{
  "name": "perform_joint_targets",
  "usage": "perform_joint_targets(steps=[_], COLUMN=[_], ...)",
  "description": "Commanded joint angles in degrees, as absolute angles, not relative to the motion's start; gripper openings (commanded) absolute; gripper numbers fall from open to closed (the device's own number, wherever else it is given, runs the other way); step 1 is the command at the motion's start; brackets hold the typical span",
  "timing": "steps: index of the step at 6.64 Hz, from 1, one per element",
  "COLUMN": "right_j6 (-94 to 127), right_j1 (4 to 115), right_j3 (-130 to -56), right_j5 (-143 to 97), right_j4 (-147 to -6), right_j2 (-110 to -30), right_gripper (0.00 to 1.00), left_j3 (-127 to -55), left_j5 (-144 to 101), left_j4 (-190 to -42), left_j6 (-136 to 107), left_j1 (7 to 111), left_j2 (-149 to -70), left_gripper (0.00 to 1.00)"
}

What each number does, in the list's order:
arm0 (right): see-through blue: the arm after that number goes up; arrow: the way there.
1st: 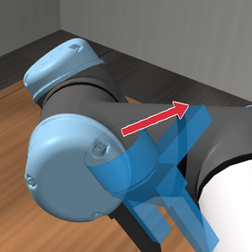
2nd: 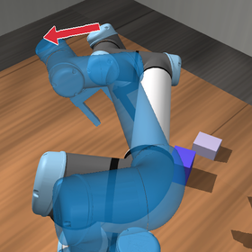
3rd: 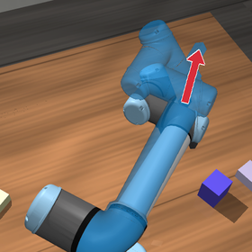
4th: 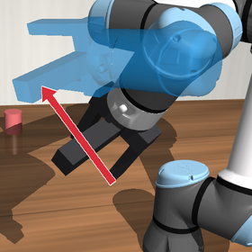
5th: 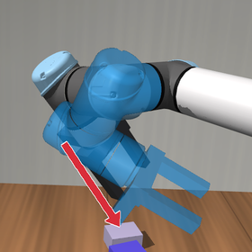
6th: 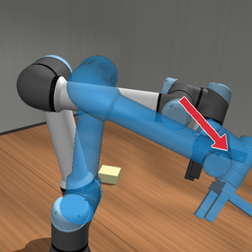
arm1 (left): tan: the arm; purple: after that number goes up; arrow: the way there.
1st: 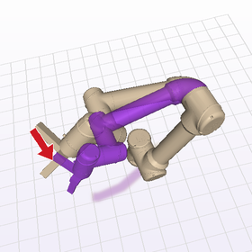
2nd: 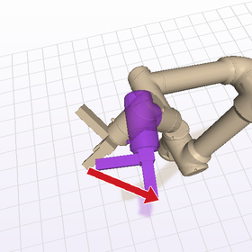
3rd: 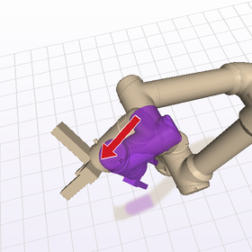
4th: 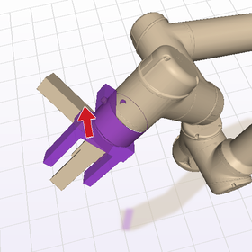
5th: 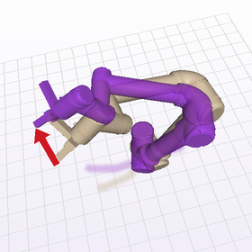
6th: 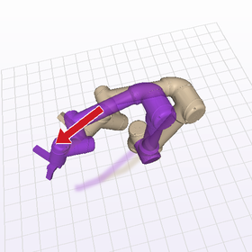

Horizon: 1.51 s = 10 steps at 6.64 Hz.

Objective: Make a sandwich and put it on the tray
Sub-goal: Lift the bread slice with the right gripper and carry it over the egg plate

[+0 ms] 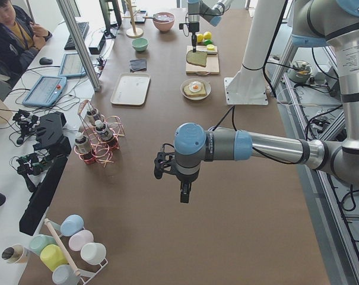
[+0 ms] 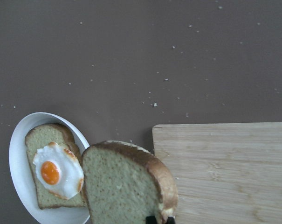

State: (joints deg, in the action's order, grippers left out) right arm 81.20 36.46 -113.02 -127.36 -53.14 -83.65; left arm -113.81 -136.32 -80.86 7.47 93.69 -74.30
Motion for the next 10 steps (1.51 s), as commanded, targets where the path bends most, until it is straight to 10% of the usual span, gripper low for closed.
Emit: perform_joint_targets(steps=[1, 10], right_j6=[84.45, 75.94], right_j1=[33.33, 26.02], right_j3=[-108.31, -93.35], right_j5=[-127.10, -120.85], right_j4=[-53.17, -48.37], right_j2=[-73.53, -62.05], right_gripper=[0.00, 0.00], left_j3=[-113.82, -114.17], left_j5=[-136.32, -136.14], left_j4=[-80.86, -82.18], left_j6=[7.65, 7.29], left_j1=[93.69, 94.13], left_j2=[-74.27, -74.27], left_gripper=[0.98, 0.98])
